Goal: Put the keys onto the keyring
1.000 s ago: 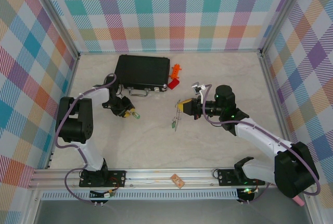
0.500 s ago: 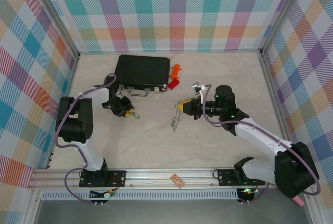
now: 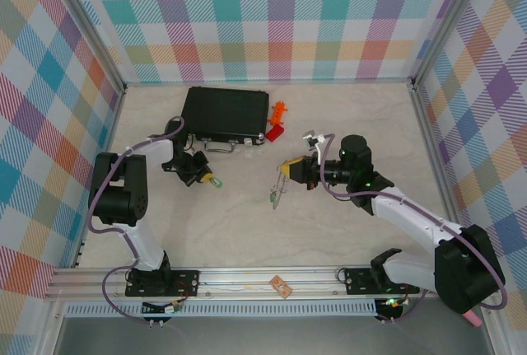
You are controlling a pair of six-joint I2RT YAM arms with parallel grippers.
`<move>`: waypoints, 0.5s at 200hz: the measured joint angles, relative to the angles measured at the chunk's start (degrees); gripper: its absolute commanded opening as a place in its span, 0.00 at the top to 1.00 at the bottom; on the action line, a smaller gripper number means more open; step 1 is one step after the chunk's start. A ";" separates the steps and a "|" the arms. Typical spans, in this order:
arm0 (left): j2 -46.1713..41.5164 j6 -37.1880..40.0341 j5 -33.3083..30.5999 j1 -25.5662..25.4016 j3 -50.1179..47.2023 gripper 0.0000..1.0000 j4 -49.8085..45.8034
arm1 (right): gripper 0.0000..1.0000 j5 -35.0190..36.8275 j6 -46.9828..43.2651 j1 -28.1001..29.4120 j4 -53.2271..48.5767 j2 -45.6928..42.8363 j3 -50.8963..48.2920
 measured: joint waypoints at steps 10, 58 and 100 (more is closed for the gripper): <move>-0.85 0.26 -0.17 0.00 -0.28 1.00 0.17 | 1.00 -0.02 0.00 0.02 0.00 0.02 0.00; -9.99 2.21 -0.20 -0.07 -2.45 1.00 3.48 | 1.00 0.00 0.00 0.11 0.00 0.13 0.00; -17.42 5.53 1.38 -1.38 -3.50 1.00 7.91 | 1.00 0.00 0.00 0.39 -0.02 0.66 0.00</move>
